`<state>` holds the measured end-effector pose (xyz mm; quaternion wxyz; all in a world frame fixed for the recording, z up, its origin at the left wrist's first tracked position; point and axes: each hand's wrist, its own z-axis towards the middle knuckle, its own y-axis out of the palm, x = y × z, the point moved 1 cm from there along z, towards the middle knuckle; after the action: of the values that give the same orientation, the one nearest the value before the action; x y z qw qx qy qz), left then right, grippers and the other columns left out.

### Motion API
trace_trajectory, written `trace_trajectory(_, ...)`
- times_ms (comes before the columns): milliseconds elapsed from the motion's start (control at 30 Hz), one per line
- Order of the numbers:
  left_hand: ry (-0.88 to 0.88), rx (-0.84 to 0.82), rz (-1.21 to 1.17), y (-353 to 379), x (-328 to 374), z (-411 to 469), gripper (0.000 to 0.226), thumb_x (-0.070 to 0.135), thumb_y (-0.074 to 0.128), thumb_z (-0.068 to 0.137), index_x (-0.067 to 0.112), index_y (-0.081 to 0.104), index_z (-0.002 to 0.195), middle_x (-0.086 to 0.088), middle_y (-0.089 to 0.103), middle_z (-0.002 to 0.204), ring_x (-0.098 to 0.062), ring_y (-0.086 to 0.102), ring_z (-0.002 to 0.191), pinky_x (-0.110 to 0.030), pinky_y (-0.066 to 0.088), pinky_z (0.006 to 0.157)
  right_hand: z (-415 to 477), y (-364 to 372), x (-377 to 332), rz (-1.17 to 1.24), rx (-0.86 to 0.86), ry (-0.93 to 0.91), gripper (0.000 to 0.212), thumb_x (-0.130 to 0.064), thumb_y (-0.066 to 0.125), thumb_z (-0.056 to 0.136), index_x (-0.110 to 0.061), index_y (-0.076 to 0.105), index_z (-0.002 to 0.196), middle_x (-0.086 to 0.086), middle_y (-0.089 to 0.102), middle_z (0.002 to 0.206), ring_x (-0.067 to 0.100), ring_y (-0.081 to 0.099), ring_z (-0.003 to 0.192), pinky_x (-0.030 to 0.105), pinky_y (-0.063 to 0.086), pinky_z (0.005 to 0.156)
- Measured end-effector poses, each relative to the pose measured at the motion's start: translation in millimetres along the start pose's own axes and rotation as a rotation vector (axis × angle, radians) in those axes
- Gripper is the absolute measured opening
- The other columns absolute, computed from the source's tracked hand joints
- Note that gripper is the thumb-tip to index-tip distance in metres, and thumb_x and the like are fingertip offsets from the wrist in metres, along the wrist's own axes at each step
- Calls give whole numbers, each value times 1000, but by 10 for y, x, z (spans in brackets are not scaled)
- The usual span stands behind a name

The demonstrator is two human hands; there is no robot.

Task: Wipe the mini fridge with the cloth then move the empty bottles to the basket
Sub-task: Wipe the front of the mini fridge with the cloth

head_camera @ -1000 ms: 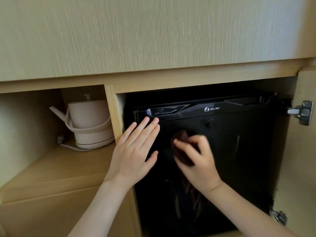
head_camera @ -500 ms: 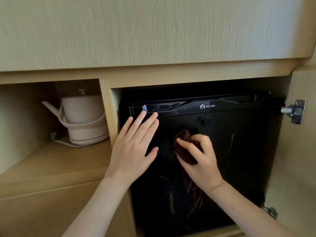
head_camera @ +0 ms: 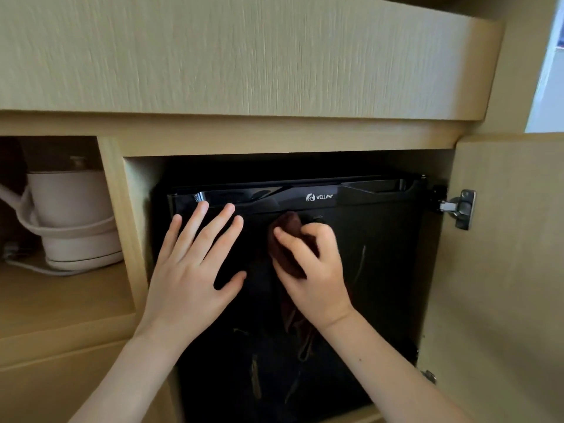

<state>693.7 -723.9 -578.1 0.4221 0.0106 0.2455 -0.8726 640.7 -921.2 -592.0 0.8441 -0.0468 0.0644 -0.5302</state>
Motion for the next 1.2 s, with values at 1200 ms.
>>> trace_trajectory(1200,182,-83,25,184,401,333,68,38,47,84,17,43,148,2,34,158,-24,16,152,-51,8,123,35,-664,830,175,517,807,23,-18,77,85,-25,70,106,-9,47,106,0,56,97,21,52,91)
